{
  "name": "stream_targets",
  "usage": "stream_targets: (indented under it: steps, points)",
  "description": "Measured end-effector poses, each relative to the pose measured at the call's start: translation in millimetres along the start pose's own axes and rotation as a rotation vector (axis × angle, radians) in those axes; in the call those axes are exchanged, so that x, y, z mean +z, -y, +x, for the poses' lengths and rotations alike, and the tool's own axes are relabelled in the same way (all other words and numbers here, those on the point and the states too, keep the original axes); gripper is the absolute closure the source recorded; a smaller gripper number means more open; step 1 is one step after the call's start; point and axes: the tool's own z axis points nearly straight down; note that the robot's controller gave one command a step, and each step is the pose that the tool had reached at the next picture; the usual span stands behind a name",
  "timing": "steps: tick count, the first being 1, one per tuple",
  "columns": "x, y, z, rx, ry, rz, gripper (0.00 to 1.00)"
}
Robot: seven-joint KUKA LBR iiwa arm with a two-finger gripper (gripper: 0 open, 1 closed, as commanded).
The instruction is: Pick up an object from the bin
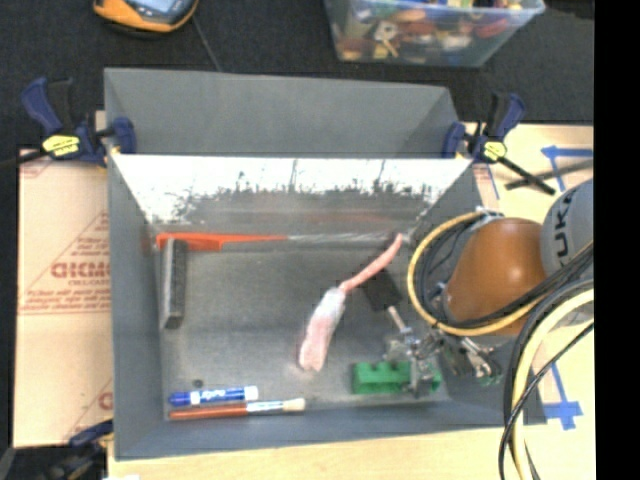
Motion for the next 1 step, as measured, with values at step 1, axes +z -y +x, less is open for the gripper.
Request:
stream_targets:
  steps: [1]
  points:
    - [-28.3,-1.0,2.2,0.001,-0.011,-0.006,1.0]
